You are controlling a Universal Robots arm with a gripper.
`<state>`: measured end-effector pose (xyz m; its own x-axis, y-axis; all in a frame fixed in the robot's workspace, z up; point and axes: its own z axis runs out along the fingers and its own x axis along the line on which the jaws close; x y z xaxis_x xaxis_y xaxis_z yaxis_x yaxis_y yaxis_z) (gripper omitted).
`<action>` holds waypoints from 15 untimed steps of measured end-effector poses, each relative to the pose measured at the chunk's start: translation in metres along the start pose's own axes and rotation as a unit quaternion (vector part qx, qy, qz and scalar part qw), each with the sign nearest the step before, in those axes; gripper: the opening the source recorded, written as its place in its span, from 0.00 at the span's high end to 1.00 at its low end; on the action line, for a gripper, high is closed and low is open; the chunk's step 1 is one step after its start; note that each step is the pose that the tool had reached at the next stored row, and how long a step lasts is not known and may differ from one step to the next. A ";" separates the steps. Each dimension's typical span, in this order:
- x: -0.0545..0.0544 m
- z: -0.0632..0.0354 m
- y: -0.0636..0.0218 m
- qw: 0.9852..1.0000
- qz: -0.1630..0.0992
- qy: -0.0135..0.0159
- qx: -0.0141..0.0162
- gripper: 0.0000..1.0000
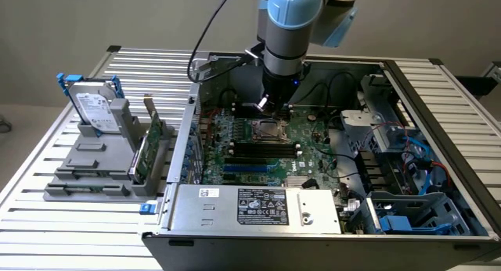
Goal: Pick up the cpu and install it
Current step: 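Install the first cpu locking lever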
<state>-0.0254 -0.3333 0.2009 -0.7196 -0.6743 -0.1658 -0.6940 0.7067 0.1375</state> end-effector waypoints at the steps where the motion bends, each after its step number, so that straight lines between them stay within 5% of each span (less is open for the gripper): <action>1: 0.000 0.0000 0.0000 1.000 0.000 0.000 0.000 0.89; 8: 0.000 -0.0021 0.0011 1.000 0.000 0.000 0.000 0.89; 15: 0.012 -0.0114 0.0152 1.000 0.000 -0.001 -0.001 0.89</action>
<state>-0.0450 -0.3332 0.2121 -0.7196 -0.6736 -0.1686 -0.6940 0.7062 0.1404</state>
